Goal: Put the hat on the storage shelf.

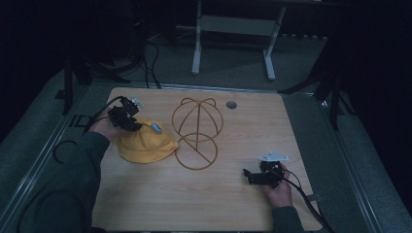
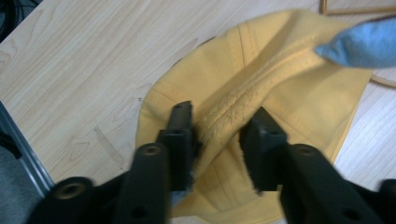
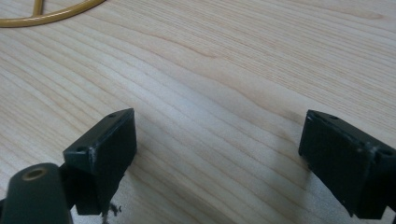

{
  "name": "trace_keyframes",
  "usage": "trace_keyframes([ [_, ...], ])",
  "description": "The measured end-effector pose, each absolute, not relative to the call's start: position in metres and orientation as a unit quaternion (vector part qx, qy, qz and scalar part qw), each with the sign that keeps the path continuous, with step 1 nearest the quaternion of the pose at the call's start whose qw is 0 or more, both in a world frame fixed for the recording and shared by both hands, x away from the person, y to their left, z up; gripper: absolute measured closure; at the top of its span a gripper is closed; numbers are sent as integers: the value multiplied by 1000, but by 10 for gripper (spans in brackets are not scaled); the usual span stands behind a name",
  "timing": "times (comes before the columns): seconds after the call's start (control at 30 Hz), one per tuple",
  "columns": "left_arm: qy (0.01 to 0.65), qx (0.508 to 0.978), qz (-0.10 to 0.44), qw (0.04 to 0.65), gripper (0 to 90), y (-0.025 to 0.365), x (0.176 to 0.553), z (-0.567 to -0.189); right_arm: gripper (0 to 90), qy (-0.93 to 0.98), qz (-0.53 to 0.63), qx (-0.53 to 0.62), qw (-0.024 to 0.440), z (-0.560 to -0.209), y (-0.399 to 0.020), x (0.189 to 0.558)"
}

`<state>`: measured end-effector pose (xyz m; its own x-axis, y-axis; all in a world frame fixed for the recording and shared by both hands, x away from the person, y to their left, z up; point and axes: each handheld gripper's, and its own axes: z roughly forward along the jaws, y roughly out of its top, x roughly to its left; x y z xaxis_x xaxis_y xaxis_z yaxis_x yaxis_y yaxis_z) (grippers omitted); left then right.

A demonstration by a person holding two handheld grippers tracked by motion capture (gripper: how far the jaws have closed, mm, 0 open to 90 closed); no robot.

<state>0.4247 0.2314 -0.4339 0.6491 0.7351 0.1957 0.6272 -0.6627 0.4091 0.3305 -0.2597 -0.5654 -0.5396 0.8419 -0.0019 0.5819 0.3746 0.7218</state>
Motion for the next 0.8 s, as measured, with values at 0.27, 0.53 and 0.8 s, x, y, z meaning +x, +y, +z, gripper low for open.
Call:
trace_keyframes([
  [0.27, 367, 904, 163, 146, 841, 232, 422, -432, 112, 807, 344, 441, 189, -565, -260, 331],
  [0.53, 369, 904, 150, 156, 855, 237, 420, -428, 112, 807, 344, 441, 189, -565, -260, 331],
  [0.8, 372, 903, 141, 162, 856, 242, 419, -423, 112, 807, 344, 441, 189, -565, -260, 331],
])
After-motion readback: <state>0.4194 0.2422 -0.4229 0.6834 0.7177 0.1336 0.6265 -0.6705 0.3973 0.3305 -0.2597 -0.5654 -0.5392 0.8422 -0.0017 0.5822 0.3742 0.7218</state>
